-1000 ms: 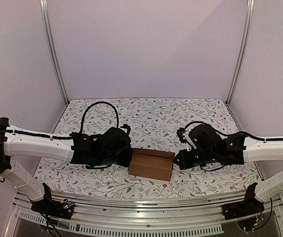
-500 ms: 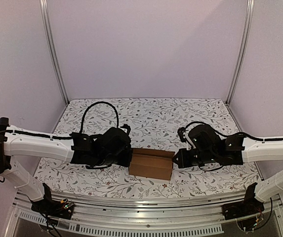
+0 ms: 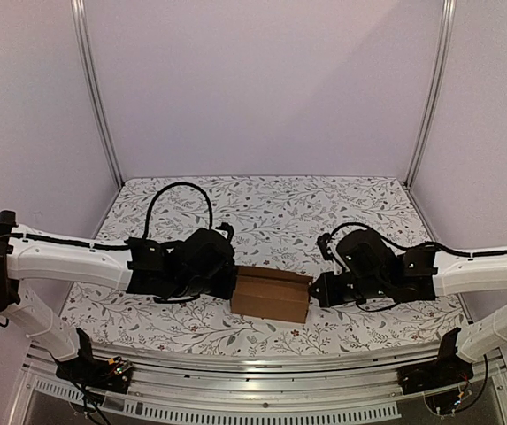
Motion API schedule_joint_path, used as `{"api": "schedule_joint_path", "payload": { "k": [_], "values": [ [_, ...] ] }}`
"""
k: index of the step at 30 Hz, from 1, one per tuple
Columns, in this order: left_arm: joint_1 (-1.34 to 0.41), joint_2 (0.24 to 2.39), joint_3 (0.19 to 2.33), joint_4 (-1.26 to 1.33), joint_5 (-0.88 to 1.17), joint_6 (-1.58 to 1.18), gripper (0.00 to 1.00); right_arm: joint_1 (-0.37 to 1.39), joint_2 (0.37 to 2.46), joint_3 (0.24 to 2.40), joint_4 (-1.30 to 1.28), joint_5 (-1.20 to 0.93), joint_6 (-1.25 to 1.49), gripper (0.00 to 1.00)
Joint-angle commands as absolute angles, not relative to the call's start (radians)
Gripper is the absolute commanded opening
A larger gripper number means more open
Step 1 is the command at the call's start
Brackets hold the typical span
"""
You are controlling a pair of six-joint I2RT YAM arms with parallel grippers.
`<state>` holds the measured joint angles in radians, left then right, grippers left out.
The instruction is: Fold the paper box
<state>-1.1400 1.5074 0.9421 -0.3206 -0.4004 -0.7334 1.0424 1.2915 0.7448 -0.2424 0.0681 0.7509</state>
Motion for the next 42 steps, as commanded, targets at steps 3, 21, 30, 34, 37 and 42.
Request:
{"api": "schedule_joint_path", "payload": {
  "k": [3, 21, 30, 34, 37, 42],
  "values": [
    [-1.166, 1.544, 0.908, -0.424, -0.325, -0.729, 0.00, 1.064, 1.284, 0.669, -0.295, 0.093, 0.730, 0.00],
    [-1.181, 1.572, 0.876, -0.423, -0.296, -0.752, 0.00, 1.076, 1.266, 0.727, -0.289, 0.132, 0.691, 0.40],
    [-1.196, 1.589, 0.874, -0.423, -0.308, -0.759, 0.00, 1.076, 1.173, 0.849, -0.355, 0.109, 0.602, 0.52],
    [-1.200, 1.588, 0.874, -0.423, -0.311, -0.761, 0.00, 1.076, 1.161, 0.886, -0.362, 0.135, 0.572, 0.54],
    [-1.203, 1.587, 0.874, -0.423, -0.312, -0.763, 0.00, 1.076, 1.192, 0.914, -0.361, 0.160, 0.558, 0.52],
    [-1.207, 1.577, 0.877, -0.425, -0.316, -0.764, 0.00, 1.076, 1.276, 0.959, -0.326, 0.166, 0.545, 0.32]
  ]
}}
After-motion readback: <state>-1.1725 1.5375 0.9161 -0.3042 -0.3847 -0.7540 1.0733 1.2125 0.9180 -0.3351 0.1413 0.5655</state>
